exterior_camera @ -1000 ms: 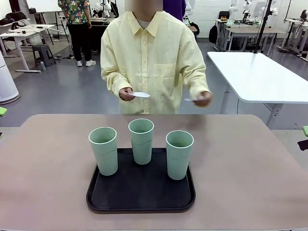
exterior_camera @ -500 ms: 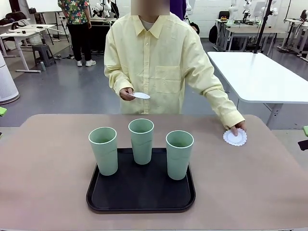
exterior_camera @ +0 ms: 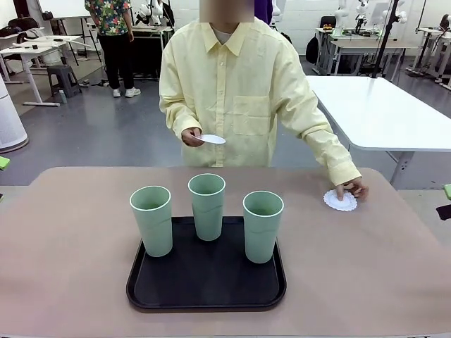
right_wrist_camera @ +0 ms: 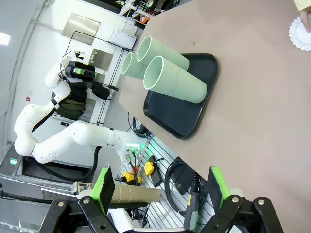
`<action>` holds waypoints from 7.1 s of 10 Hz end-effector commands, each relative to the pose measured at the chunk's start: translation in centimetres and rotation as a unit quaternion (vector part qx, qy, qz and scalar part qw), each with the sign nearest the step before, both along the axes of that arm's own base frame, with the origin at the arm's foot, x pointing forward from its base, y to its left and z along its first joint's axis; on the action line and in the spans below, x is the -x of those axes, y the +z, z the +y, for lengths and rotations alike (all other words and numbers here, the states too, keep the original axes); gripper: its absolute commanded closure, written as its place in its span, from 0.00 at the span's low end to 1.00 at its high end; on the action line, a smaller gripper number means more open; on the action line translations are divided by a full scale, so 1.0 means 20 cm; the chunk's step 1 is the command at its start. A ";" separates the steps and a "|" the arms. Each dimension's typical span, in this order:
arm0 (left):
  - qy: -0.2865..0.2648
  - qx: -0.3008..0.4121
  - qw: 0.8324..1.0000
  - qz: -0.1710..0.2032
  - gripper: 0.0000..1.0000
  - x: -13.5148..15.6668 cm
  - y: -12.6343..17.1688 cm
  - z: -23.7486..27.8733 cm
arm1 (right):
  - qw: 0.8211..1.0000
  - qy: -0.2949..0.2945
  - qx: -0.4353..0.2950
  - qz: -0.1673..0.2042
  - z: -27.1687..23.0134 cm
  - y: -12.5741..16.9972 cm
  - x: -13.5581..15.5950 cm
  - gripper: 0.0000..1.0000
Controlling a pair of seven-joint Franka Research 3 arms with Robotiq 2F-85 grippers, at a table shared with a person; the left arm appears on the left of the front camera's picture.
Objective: Place coasters on the table and set cups on them.
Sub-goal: Pick up one Reusable plastic cup and place it on a coaster set by the human.
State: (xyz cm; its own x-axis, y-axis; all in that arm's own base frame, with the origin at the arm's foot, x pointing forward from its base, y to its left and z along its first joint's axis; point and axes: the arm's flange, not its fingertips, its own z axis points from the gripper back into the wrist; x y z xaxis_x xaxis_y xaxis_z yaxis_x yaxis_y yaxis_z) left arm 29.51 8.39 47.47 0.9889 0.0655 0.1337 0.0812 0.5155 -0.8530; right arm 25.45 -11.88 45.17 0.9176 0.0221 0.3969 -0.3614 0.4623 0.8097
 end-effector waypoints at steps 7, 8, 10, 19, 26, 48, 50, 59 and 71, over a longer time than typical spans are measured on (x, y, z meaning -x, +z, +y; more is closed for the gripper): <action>-0.005 0.002 1.000 -0.004 0.00 0.01 -0.01 0.01 | 1.000 0.000 -0.001 0.001 0.00 0.00 0.00 0.00; -0.005 0.002 1.000 -0.004 0.00 0.01 -0.01 0.01 | 1.000 0.000 0.000 0.000 0.00 0.00 0.00 0.00; -0.005 0.002 1.000 -0.004 0.00 0.01 -0.01 0.01 | 0.984 0.085 0.128 -0.086 0.08 0.16 -0.11 0.00; -0.005 0.002 1.000 -0.004 0.00 0.01 -0.01 0.01 | 0.800 0.362 0.334 -0.344 1.11 0.18 -0.65 0.00; -0.005 0.002 1.000 -0.004 0.00 0.01 -0.01 0.01 | 0.803 0.373 0.317 -0.340 1.14 0.16 -0.65 0.00; -0.005 0.002 1.000 -0.004 0.00 0.01 -0.01 0.01 | 0.825 0.255 -0.040 -0.502 0.81 -0.79 -0.76 0.00; -0.005 0.002 1.000 -0.004 0.00 0.01 -0.01 0.01 | 0.809 0.246 -0.044 -0.533 0.88 -0.87 -0.77 0.00; -0.005 0.002 1.000 -0.004 0.00 0.01 -0.01 0.01 | 0.808 0.283 -0.054 -0.514 1.10 -0.99 -0.75 0.00; -0.005 0.002 1.000 -0.004 0.00 0.01 -0.01 0.01 | 0.810 0.312 -0.059 -0.493 1.27 -1.05 -0.79 0.00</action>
